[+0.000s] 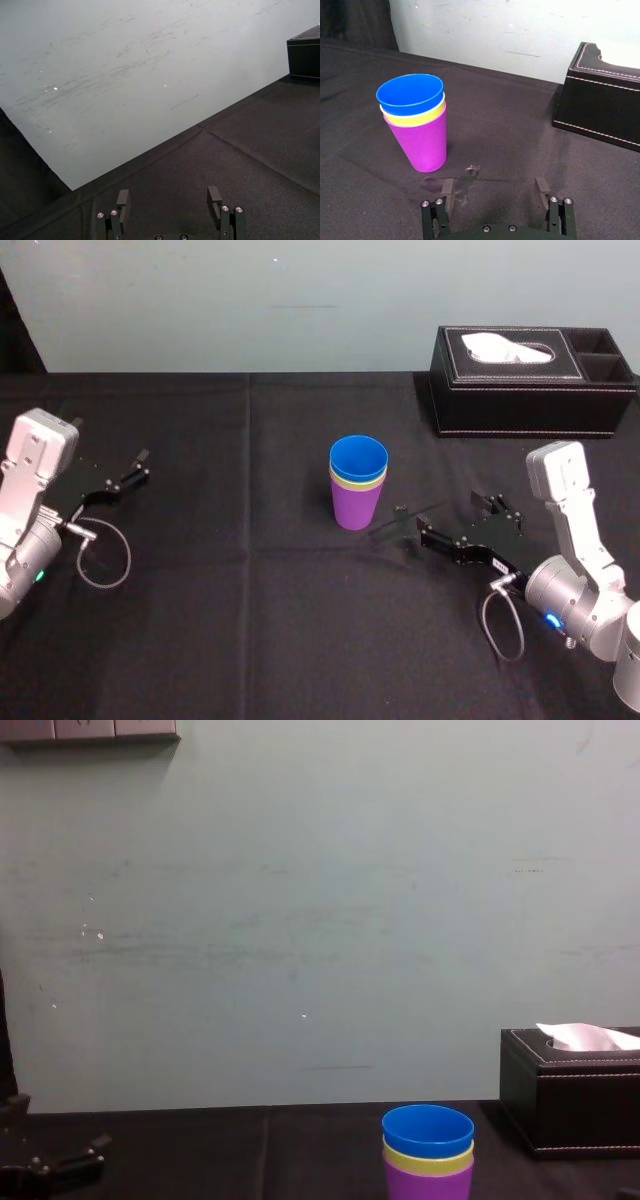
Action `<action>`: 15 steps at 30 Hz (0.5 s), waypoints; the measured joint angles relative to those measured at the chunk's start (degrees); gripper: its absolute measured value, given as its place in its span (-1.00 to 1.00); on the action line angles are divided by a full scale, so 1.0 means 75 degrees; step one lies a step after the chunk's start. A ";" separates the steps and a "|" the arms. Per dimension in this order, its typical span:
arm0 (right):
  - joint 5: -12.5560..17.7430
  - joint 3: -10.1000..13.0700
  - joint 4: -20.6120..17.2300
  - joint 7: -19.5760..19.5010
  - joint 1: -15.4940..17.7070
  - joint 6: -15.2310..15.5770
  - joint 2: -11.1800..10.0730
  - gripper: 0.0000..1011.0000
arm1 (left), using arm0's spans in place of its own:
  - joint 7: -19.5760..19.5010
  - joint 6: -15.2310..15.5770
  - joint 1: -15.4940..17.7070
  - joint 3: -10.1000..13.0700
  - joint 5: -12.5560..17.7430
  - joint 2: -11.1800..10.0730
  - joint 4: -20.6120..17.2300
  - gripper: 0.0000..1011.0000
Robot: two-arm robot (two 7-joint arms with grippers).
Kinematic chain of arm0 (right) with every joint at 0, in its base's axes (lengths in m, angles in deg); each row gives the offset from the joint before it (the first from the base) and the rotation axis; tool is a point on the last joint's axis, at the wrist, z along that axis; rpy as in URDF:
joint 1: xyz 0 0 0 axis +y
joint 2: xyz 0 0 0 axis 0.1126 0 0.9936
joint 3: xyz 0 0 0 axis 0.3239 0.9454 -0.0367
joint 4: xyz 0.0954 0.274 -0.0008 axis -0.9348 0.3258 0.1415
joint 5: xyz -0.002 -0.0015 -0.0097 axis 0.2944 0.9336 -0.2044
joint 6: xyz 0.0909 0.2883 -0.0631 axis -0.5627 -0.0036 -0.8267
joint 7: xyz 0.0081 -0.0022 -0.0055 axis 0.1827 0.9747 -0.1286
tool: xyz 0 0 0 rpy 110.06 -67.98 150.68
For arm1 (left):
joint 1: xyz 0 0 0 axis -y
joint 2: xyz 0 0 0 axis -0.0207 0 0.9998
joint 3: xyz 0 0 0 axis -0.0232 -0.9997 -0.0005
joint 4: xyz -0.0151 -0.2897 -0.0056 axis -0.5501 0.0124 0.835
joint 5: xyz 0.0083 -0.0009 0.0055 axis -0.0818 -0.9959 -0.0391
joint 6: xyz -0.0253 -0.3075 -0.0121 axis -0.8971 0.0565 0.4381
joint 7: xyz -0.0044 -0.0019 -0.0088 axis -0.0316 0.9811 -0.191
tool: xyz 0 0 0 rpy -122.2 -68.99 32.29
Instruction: Stack the three plastic cups sequentially using one hand.
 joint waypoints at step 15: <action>0.0007 -0.0012 -0.0010 -0.0010 -0.0009 0.0000 -0.0006 0.98 | 0.0000 0.0000 0.0000 0.0000 0.0001 0.0000 0.0000 1.00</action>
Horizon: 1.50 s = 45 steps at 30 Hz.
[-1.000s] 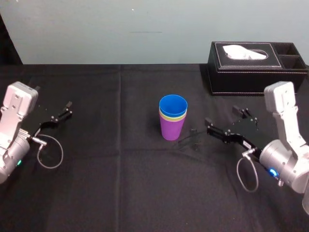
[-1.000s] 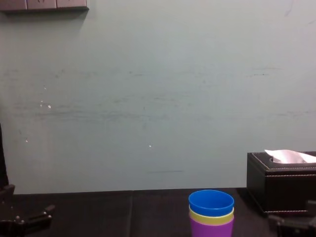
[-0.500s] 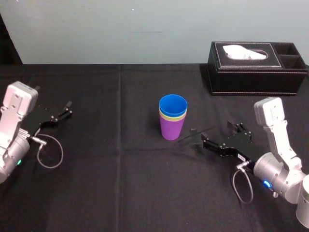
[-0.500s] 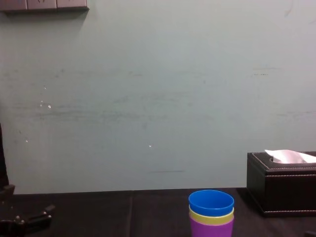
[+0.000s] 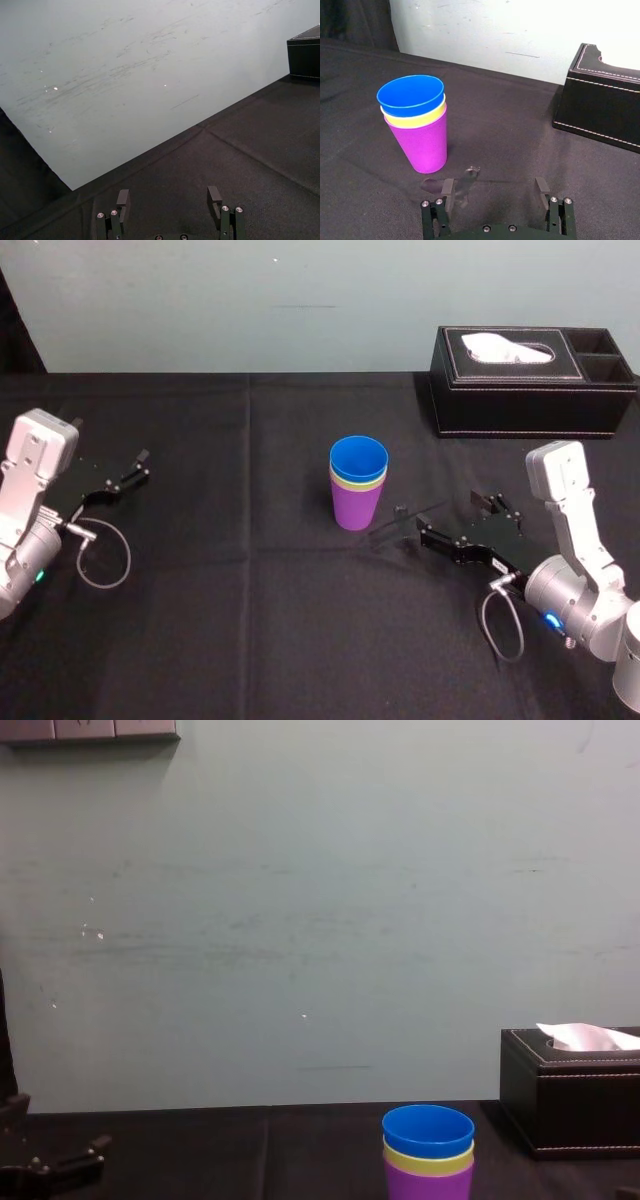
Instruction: Stack the three plastic cups sequentially using one hand.
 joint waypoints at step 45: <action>0.0010 -0.0006 -0.0009 -0.0013 -0.0007 0.0012 -0.0002 0.98 | 0.0000 0.0000 0.0000 0.0000 -0.0001 0.0000 0.0000 1.00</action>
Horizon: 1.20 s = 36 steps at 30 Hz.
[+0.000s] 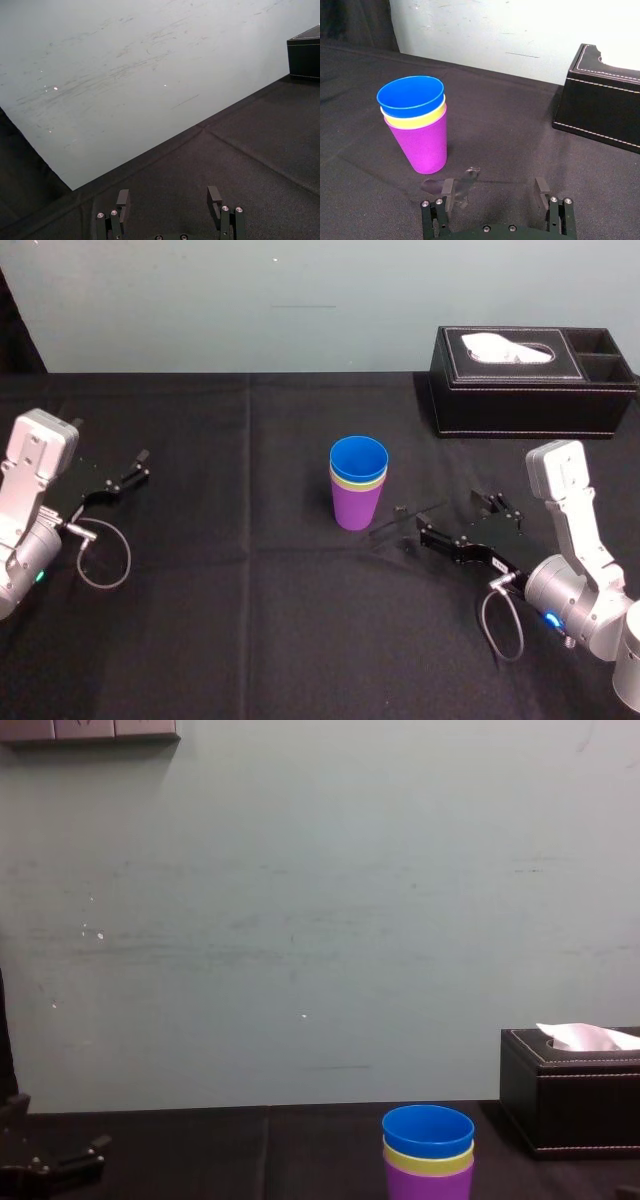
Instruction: Stack the three plastic cups sequentially using one hand.
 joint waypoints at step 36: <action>0.0000 0.0000 0.0001 0.0001 0.0000 0.0000 0.0000 0.98 | 0.0000 0.0000 0.0000 0.0000 0.0000 0.0000 0.0000 1.00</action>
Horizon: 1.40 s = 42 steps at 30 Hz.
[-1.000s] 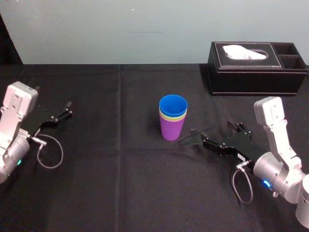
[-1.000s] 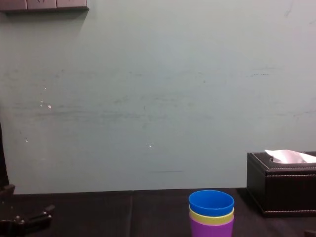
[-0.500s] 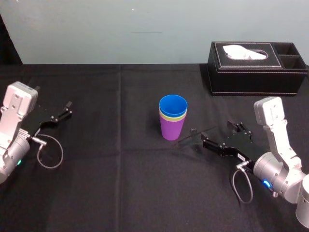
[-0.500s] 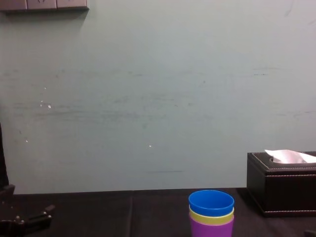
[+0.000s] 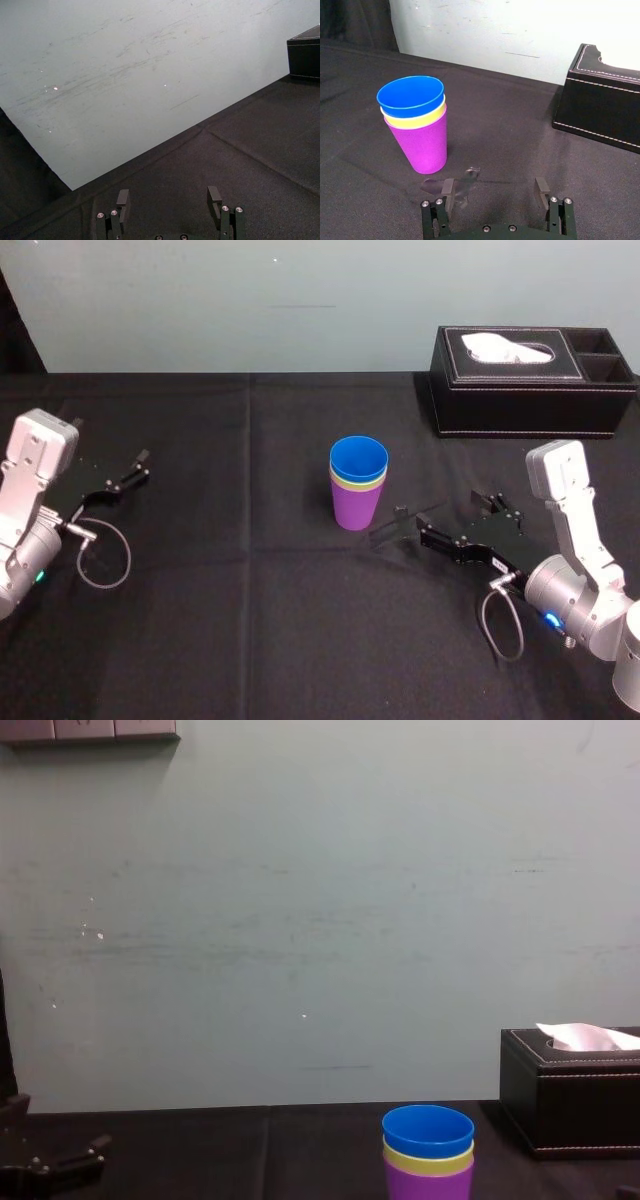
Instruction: Stack the three plastic cups sequentially using one hand.
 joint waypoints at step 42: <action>0.0000 0.0000 0.0000 0.0000 0.0000 0.0000 0.0000 0.98 | 0.0000 0.0000 0.0000 0.0000 0.0000 0.0000 0.0000 1.00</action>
